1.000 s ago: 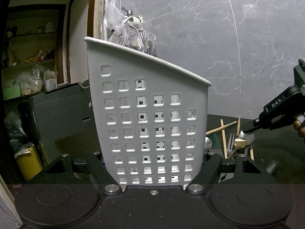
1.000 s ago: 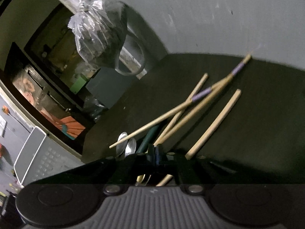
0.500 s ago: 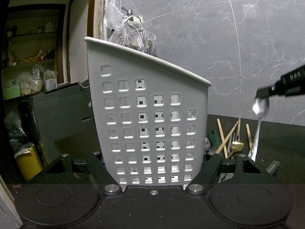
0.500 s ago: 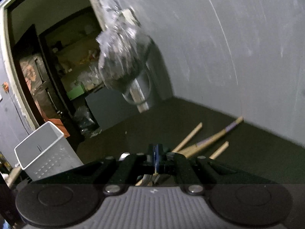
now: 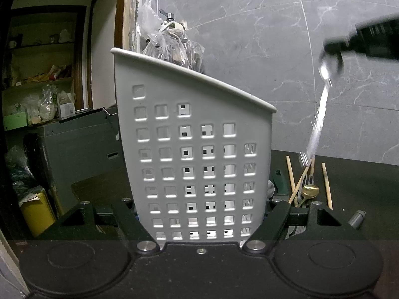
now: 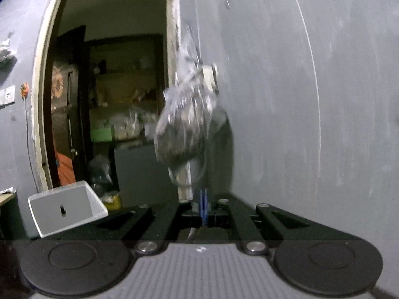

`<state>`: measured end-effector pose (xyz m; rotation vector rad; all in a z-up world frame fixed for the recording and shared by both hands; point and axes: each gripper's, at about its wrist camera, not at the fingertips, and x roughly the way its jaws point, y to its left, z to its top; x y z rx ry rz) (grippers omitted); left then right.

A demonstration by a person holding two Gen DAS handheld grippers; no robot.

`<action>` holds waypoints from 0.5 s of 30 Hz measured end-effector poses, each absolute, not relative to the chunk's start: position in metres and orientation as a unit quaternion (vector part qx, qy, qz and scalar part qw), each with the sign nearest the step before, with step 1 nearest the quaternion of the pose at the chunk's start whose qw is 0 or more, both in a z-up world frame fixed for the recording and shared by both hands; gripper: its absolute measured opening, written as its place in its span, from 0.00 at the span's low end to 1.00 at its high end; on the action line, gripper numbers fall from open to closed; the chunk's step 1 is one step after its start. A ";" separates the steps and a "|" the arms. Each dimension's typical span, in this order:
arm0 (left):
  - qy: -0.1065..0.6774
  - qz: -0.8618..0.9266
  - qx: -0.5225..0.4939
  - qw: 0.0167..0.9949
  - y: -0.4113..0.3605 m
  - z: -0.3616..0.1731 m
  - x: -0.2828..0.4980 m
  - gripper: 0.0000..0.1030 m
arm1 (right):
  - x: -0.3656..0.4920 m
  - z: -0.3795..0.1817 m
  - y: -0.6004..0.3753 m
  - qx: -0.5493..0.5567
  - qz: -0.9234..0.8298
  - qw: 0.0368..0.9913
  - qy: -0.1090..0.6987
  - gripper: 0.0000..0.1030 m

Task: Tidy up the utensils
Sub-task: 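Lift the silver spoon with the right gripper and drop it into the caddy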

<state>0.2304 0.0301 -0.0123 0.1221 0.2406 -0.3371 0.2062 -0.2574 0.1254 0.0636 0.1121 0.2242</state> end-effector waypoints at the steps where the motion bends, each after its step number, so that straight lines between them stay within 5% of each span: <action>1: 0.120 -0.168 0.061 0.977 0.030 -0.012 0.230 0.74 | 0.204 0.131 -0.255 0.027 0.111 0.993 0.042 0.01; 15: 0.120 -0.168 0.061 0.977 0.030 -0.013 0.230 0.74 | 0.202 0.194 -0.177 -0.036 0.183 0.976 -0.112 0.02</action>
